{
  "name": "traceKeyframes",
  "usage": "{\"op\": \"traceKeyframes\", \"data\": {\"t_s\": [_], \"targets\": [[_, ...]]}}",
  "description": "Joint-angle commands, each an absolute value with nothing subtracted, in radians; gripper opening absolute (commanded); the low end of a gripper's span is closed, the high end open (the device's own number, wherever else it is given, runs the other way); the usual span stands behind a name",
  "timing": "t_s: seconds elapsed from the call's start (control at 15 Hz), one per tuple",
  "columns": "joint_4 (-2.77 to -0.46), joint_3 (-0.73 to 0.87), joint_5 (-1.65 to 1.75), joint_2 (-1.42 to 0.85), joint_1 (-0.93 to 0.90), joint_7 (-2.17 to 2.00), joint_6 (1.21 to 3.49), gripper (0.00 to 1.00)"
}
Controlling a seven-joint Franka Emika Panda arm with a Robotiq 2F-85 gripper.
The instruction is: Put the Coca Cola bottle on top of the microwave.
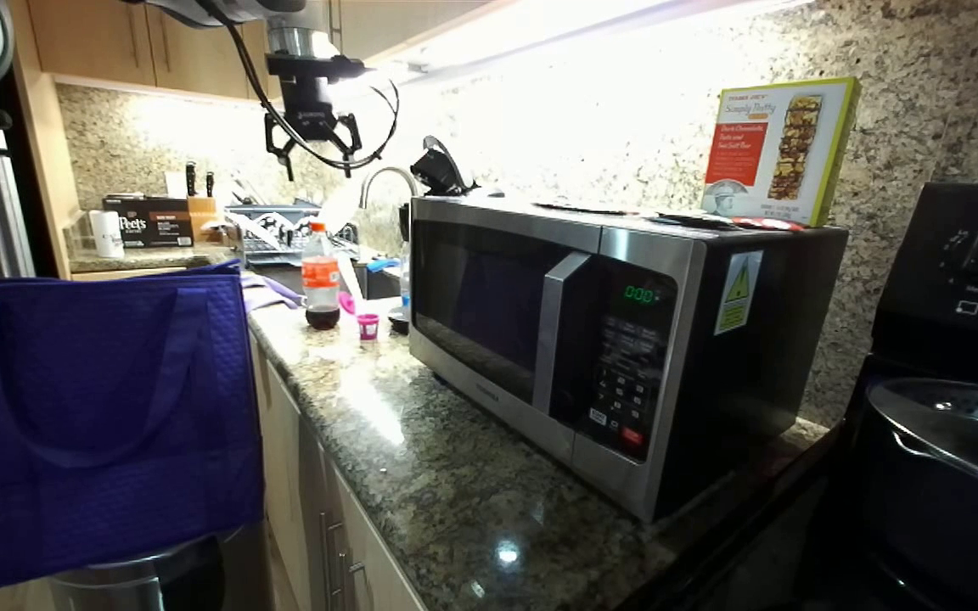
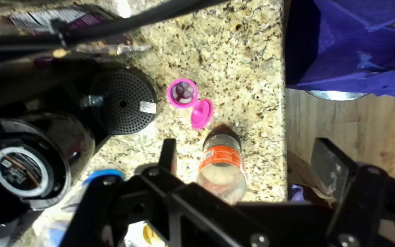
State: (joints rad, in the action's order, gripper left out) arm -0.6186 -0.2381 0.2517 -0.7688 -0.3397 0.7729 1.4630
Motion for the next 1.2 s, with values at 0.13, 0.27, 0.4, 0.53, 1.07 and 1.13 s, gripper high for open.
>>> {"op": "traceKeyframes", "data": {"t_s": [0.13, 0.27, 0.4, 0.53, 1.07, 1.13], "targets": [[-0.499, -0.214, 0.214, -0.827, -0.419, 1.021, 1.358, 1.0], [-0.489, -0.211, 0.216, -0.837, -0.438, 1.115, 1.339, 1.0], [-0.565, -0.224, 0.234, -0.799, -0.427, 1.028, 1.38, 1.0], [-0.566, -0.223, 0.235, -0.801, -0.428, 1.026, 1.38, 1.0], [-0.523, -0.231, 0.226, -0.874, -0.396, 1.212, 1.58, 1.0], [-0.467, -0.203, 0.189, -0.911, -0.41, 1.239, 1.55, 1.0]]}}
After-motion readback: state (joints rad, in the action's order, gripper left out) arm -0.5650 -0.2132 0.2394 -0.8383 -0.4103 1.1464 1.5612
